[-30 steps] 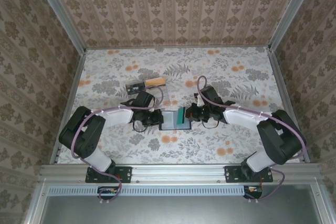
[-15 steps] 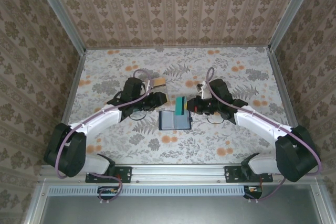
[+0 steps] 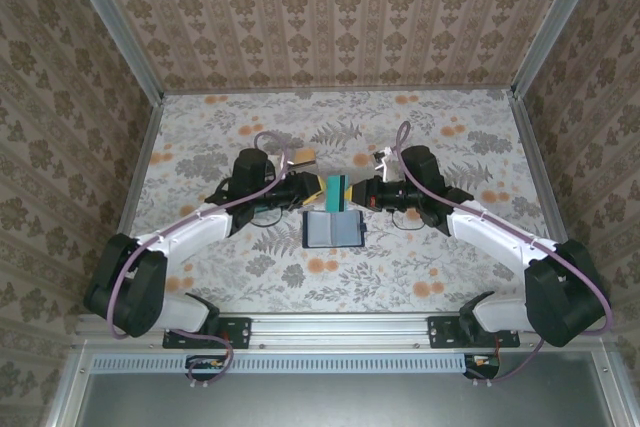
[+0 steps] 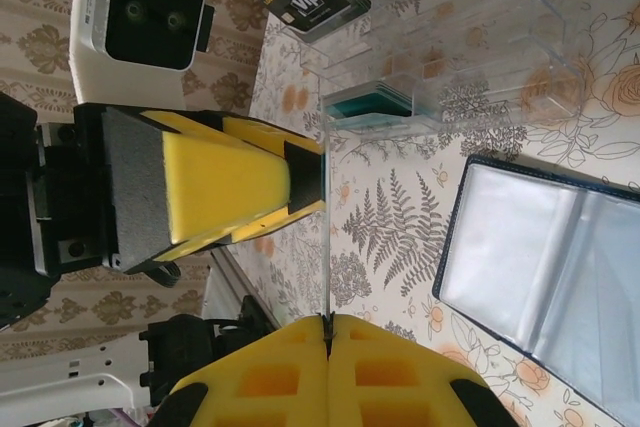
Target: Take the credit cards out of the card holder
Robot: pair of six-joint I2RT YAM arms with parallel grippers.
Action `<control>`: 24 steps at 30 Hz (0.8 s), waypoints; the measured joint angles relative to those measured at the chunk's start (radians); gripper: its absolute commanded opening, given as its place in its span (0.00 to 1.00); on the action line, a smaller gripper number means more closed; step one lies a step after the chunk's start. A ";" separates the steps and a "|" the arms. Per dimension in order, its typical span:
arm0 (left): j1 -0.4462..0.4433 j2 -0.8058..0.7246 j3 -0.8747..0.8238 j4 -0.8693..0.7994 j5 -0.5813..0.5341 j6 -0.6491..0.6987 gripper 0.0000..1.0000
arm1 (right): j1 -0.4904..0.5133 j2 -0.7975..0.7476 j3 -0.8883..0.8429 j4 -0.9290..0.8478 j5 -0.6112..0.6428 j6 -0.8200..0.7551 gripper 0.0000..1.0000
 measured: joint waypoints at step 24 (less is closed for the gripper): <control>0.006 0.055 -0.040 0.242 0.056 -0.154 0.00 | -0.017 0.000 0.000 0.025 -0.003 0.018 0.20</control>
